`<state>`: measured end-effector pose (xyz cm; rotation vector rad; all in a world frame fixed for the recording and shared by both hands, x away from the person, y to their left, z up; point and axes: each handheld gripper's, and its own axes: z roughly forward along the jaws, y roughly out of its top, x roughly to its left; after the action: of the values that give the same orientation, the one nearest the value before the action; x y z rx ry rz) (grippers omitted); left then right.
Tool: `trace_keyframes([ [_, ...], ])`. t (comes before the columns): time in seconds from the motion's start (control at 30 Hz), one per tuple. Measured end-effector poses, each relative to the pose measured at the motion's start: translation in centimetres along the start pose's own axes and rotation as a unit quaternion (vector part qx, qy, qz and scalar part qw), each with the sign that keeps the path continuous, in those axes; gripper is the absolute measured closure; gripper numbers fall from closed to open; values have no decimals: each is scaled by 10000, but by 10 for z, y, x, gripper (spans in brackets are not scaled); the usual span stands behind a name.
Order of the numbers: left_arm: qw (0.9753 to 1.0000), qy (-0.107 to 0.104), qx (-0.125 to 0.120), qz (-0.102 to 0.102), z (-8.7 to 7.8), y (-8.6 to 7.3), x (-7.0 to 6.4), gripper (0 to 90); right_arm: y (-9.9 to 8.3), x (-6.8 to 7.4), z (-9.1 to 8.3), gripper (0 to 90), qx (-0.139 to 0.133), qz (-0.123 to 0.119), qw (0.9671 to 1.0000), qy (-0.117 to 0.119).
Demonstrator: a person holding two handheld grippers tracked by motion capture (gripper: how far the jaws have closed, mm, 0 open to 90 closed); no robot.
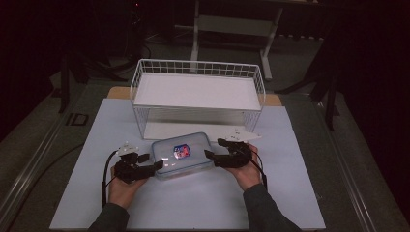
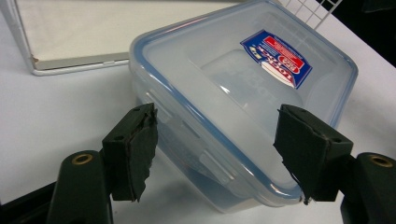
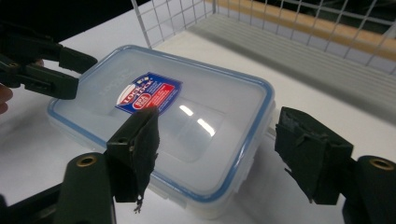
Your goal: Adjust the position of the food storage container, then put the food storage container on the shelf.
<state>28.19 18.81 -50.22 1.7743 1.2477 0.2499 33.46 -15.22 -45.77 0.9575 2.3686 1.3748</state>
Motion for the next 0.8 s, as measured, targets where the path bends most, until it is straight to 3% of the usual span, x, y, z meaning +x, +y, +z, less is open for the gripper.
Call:
trace_keyframes([
  [0.3, 9997, -156, 4, -165, 1, -1, 5, 295, 2, -12, 23, 243, 249, 419, 9984, 277],
  [0.47, 9998, -168, -39, -124, 3, 0, 4, 305, 0, -19, 32, 240, 261, 750, 9953, 557],
  [0.6, 9997, -191, -35, -144, 4, 0, 5, 297, -2, -23, 40, 205, 393, 875, 9938, 558],
  [0.8, 9991, -287, -20, -323, 6, 0, 10, 273, -6, -29, 50, 168, 583, 1175, 9891, 667],
])
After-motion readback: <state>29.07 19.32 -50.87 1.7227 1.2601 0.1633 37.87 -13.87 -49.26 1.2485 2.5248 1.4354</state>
